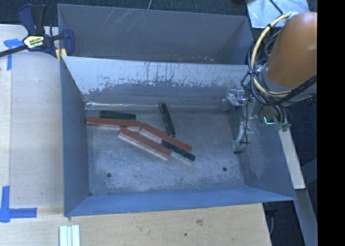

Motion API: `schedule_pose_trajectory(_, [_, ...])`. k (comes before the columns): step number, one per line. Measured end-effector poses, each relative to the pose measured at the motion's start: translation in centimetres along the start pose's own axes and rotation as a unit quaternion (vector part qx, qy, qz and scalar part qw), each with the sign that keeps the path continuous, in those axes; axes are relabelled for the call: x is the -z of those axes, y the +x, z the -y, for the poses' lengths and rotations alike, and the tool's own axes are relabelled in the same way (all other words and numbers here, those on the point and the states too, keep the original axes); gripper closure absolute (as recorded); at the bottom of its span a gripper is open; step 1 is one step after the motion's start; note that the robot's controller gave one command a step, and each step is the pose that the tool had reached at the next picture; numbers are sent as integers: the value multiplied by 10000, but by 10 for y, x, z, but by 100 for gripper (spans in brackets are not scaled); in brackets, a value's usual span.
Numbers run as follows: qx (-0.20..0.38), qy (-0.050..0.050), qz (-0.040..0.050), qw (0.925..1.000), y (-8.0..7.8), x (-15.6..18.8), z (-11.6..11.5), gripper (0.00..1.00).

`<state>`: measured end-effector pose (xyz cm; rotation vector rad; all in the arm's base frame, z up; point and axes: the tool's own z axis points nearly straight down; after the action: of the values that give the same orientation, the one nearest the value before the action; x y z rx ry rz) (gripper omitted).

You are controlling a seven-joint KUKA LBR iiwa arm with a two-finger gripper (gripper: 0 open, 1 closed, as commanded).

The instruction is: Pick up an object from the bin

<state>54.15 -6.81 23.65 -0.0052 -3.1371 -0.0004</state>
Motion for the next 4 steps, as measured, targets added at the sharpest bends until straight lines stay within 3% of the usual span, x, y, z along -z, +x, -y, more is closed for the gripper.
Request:
schedule_pose_trajectory(1, [9, 5, 41, 10000, -1, 5, 0, 0])
schedule_pose_trajectory(2, [-1330, 0, 22, 9911, -43, -93, 45, 100])
schedule_pose_trajectory(3, [-1330, 1, 28, 9911, -43, -93, 45, 100])
schedule_pose_trajectory(4, [-926, -3, 4, 9957, -25, -65, 50, 100])
